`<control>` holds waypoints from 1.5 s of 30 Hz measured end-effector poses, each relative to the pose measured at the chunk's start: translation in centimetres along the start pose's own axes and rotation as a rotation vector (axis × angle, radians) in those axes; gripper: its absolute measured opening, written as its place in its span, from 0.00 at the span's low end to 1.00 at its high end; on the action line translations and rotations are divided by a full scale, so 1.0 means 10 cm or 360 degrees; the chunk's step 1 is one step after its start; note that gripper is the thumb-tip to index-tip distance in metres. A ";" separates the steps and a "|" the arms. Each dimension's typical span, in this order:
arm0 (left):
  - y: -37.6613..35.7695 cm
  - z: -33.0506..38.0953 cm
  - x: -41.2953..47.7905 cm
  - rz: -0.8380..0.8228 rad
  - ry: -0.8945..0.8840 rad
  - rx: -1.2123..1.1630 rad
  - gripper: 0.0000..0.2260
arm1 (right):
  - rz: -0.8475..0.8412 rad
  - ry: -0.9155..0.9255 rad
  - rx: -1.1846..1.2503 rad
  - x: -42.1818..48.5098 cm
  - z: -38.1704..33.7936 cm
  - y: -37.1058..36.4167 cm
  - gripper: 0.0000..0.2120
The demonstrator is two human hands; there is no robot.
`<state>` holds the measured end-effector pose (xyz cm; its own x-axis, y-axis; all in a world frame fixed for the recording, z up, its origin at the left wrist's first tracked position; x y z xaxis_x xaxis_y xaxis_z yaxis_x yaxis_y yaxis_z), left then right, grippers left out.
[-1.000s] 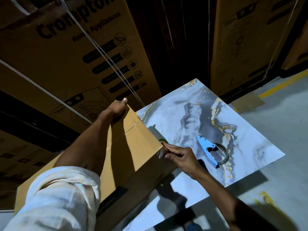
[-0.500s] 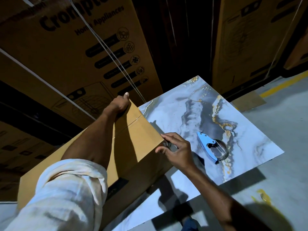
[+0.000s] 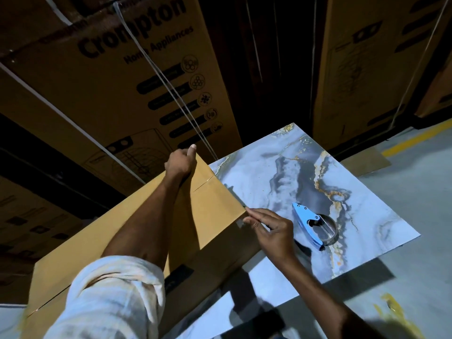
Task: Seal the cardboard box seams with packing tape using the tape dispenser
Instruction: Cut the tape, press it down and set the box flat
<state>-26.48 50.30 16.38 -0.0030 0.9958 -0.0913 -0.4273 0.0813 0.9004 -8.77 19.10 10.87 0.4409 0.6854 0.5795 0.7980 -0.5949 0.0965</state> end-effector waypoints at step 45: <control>-0.08 0.04 0.07 -0.0302 -0.0098 -0.0026 0.23 | 0.0057 -0.0103 0.0158 -0.04 0.13 -0.04 0.11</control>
<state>-25.78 50.96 15.77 0.1339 0.9634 -0.2322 -0.4297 0.2676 0.8624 -8.75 19.65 9.58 0.4930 0.6921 0.5272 0.8166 -0.5771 -0.0059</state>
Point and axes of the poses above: each hand's wrist, its own x-axis towards the middle knuckle, its own y-axis out of the back of the hand, z = x × y, the point moved 10 cm from there along x, towards the middle knuckle, and after that the axes turned 9 degrees about y, right-handed, at the moved point
